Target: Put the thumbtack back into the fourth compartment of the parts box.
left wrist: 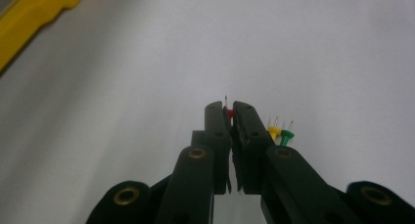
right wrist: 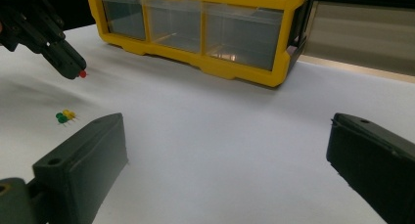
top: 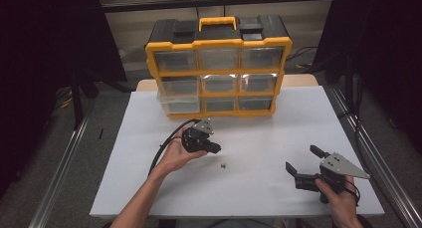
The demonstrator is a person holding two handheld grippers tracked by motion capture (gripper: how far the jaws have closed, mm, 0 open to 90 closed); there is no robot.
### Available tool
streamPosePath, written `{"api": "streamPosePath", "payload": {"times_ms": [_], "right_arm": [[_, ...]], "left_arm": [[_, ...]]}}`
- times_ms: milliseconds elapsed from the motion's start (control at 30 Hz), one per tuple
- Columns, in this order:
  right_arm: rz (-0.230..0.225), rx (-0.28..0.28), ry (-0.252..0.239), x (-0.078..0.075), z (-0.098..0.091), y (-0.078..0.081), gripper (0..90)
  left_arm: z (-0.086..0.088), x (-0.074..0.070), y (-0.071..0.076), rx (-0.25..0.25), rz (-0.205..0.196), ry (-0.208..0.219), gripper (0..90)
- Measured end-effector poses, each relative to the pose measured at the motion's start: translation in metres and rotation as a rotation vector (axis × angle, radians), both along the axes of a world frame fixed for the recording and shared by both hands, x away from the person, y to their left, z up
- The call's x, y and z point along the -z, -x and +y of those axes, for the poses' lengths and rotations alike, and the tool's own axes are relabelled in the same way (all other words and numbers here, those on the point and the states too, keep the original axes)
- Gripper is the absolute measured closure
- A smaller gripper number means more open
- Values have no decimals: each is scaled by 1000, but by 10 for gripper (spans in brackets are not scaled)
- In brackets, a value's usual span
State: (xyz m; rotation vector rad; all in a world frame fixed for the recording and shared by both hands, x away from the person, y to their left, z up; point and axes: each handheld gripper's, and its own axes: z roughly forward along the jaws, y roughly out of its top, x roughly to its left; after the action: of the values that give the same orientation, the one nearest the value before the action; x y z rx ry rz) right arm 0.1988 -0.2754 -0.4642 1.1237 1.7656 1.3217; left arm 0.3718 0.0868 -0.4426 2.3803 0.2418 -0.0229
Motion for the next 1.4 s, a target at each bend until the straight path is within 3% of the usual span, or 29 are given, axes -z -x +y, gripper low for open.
{"api": "streamPosePath", "payload": {"times_ms": [100,267,633,767,933,1000,1200,1233,1400], "right_arm": [[1,-4,-1,0,0,0,14],[0,-4,-4,0,0,0,14],[-3,-1,-3,0,-1,0,14],[-4,-1,-5,0,-1,0,14],[-4,-2,-7,0,0,0,13],[-4,-1,-8,0,0,0,14],[-6,-1,-6,0,-1,0,14],[-6,-1,-6,0,-1,0,14],[-7,3,-8,0,0,0,14]], "left_arm": [[2,-4,4,-28,-21,39,860],[4,-11,7,-21,-35,59,859],[15,-26,11,-53,-80,164,859],[19,-32,12,-82,-78,212,859],[22,-38,16,-112,-111,246,859],[24,-40,17,-139,-106,282,859],[33,-50,17,-154,-131,323,859],[35,-51,18,-166,-132,348,859],[43,-59,18,-170,-149,362,859]]}}
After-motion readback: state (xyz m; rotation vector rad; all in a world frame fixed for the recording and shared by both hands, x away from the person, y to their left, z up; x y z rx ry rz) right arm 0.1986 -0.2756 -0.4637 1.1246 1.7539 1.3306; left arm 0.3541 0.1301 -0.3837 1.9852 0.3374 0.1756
